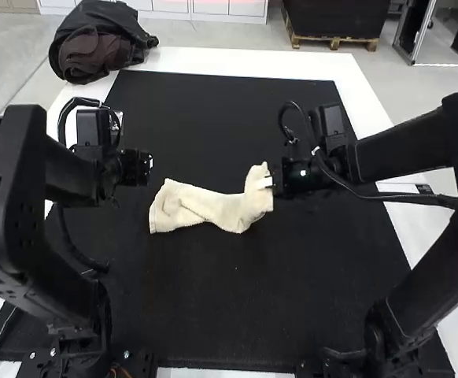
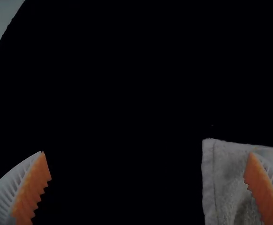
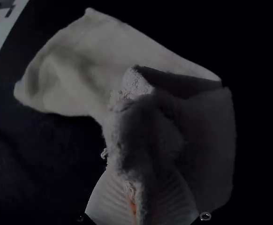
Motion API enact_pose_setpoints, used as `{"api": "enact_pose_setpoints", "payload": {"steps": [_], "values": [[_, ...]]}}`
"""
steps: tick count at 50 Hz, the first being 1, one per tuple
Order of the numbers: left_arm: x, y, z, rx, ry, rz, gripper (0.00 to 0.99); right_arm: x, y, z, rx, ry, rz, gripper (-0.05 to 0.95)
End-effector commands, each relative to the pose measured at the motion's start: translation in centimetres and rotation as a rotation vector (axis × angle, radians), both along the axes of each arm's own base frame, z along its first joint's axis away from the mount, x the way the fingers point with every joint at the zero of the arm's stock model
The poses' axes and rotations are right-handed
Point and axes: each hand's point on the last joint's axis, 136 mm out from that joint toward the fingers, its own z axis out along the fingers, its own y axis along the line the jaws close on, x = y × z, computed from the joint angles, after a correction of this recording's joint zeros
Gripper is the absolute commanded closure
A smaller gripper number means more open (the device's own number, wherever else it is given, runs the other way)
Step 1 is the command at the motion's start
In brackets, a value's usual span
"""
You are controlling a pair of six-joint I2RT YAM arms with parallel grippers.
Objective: Fold the towel.
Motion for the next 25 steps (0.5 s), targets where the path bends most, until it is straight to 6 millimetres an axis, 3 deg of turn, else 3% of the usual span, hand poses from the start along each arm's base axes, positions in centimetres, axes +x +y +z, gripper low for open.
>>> {"api": "enact_pose_setpoints", "payload": {"steps": [1, 25], "values": [[0.2, 0.3, 0.3, 0.003, -0.014, 0.019, 0.031, 0.1, 2.5, 1.1, 0.045, 0.007, 0.028, 0.92], [-0.4, 0.7, -0.4, -0.011, -0.02, 0.045, 0.031, -0.4, 10.6, 1.1, 0.069, 0.005, 0.175, 0.92]]}}
